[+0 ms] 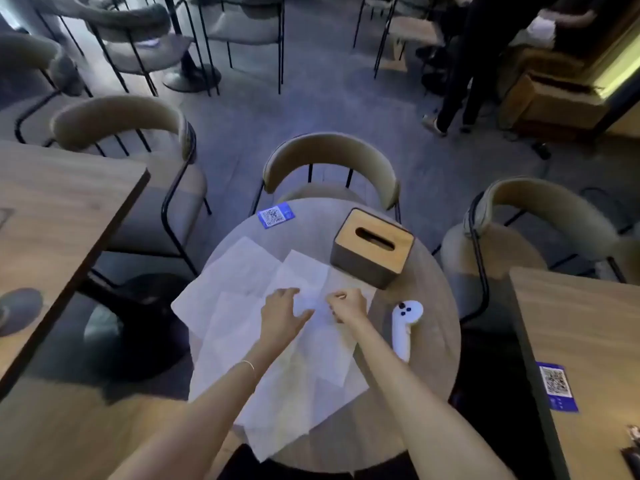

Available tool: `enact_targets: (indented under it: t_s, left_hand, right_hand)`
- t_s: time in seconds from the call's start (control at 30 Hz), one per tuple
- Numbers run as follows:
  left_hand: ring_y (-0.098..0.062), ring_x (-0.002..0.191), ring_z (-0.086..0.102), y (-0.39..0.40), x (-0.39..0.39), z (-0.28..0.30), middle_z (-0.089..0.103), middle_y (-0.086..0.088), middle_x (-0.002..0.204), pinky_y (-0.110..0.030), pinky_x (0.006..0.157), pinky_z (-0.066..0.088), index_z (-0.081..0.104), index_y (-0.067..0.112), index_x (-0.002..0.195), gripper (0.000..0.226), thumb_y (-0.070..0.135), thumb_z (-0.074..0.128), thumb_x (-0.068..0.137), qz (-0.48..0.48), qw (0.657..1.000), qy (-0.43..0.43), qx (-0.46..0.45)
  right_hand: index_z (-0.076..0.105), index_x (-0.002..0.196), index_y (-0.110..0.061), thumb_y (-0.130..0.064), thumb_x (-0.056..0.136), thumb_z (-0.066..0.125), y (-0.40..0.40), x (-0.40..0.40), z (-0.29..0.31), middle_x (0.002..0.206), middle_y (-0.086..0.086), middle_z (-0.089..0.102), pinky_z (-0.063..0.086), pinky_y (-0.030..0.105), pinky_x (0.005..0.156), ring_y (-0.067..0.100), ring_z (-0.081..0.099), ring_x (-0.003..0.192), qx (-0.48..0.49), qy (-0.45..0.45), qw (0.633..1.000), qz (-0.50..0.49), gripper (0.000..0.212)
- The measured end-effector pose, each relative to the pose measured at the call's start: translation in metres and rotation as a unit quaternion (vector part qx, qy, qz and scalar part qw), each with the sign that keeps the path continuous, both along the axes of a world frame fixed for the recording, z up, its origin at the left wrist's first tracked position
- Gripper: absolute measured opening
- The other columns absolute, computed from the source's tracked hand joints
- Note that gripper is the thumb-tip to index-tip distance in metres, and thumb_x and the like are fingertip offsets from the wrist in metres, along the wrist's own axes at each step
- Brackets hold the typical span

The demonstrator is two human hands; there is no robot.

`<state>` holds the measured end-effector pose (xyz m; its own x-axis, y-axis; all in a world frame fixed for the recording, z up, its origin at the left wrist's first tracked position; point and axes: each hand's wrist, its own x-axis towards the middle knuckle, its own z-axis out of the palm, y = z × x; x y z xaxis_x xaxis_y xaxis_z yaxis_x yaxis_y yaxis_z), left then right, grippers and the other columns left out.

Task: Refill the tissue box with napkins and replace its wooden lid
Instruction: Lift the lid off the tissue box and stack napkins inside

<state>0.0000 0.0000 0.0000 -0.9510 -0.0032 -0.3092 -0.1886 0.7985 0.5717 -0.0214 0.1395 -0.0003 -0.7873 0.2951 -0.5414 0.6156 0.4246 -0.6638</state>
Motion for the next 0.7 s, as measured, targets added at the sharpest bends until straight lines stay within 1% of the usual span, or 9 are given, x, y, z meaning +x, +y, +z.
enact_targets:
  t_s: [0.1,0.13,0.2,0.27,0.33,0.37,0.47,0.6,0.7]
  left_hand:
    - [-0.026,0.114,0.050,0.007,0.015,-0.017,0.059,-0.007,0.118,-0.036,0.088,0.039,0.059,0.017,0.117,0.041,0.041,0.066,0.084,0.035,0.998,0.000,-0.050]
    - [-0.026,0.112,0.050,0.011,0.019,-0.020,0.059,-0.005,0.116,-0.035,0.086,0.038,0.060,0.017,0.114,0.040,0.043,0.066,0.084,0.033,0.998,-0.002,-0.061]
    - [-0.024,0.110,0.050,0.020,0.017,-0.023,0.058,-0.003,0.113,-0.033,0.085,0.037,0.060,0.018,0.111,0.040,0.046,0.065,0.083,0.023,0.997,0.002,-0.076]
    - [-0.024,0.109,0.050,0.026,0.010,-0.022,0.058,-0.003,0.112,-0.033,0.085,0.037,0.059,0.018,0.109,0.038,0.047,0.062,0.085,0.018,0.995,0.017,-0.094]
    - [-0.025,0.110,0.050,0.033,0.005,-0.022,0.057,-0.004,0.114,-0.033,0.086,0.037,0.059,0.017,0.109,0.031,0.041,0.058,0.089,0.005,0.993,0.012,-0.118]
    - [-0.026,0.110,0.050,0.036,0.003,-0.023,0.057,-0.005,0.115,-0.034,0.087,0.037,0.059,0.017,0.109,0.026,0.035,0.054,0.091,0.003,0.992,0.007,-0.129]
    - [-0.027,0.110,0.050,0.039,0.000,-0.025,0.057,-0.007,0.116,-0.035,0.087,0.038,0.059,0.013,0.110,0.023,0.024,0.045,0.095,0.005,0.990,-0.001,-0.138]
    - [-0.024,0.111,0.049,0.037,0.001,-0.030,0.055,-0.005,0.116,-0.034,0.088,0.039,0.053,0.013,0.115,0.032,0.038,0.045,0.096,0.012,0.991,0.007,-0.135]
    - [-0.025,0.111,0.049,0.037,-0.002,-0.033,0.054,-0.006,0.117,-0.034,0.088,0.039,0.055,0.013,0.113,0.029,0.035,0.042,0.099,0.012,0.990,0.001,-0.138]
  right_hand:
    - [0.064,0.075,-0.013,-0.013,0.084,0.056,-0.003,0.001,-0.015,0.080,0.010,0.062,0.039,0.023,0.066,0.024,0.058,0.080,0.028,-0.011,0.999,0.019,0.012]
    - [0.063,0.073,-0.014,-0.014,0.085,0.056,-0.004,0.002,-0.017,0.084,0.012,0.064,0.038,0.022,0.067,0.026,0.059,0.084,0.028,-0.021,0.999,0.012,0.014]
    - [0.058,0.064,-0.015,-0.015,0.087,0.054,-0.002,0.000,-0.021,0.081,0.011,0.062,0.037,0.024,0.068,0.024,0.056,0.081,0.036,-0.016,0.999,-0.001,0.023]
    - [0.062,0.068,-0.013,-0.014,0.087,0.053,0.002,-0.004,-0.021,0.079,0.010,0.063,0.039,0.024,0.068,0.021,0.054,0.078,0.032,-0.007,0.999,-0.015,0.021]
    - [0.070,0.082,-0.007,-0.013,0.086,0.052,0.007,-0.006,-0.024,0.088,0.011,0.070,0.044,0.025,0.069,0.021,0.058,0.079,0.023,-0.006,0.999,-0.032,0.019]
    - [0.070,0.084,-0.007,-0.013,0.086,0.052,0.009,-0.007,-0.026,0.091,0.012,0.072,0.048,0.026,0.070,0.023,0.062,0.081,0.019,-0.004,0.999,-0.037,0.019]
    - [0.065,0.075,-0.014,-0.011,0.086,0.053,0.014,-0.010,-0.028,0.092,0.015,0.074,0.056,0.034,0.079,0.031,0.068,0.088,0.007,0.005,0.999,-0.046,0.017]
    - [0.062,0.071,-0.016,-0.011,0.085,0.055,0.019,-0.012,-0.029,0.089,0.018,0.074,0.057,0.043,0.084,0.036,0.069,0.089,0.004,0.010,0.999,-0.053,0.017]
    - [0.062,0.070,-0.015,-0.011,0.086,0.054,0.020,-0.012,-0.030,0.087,0.018,0.074,0.058,0.043,0.084,0.035,0.069,0.088,-0.002,0.004,0.999,-0.052,0.017]
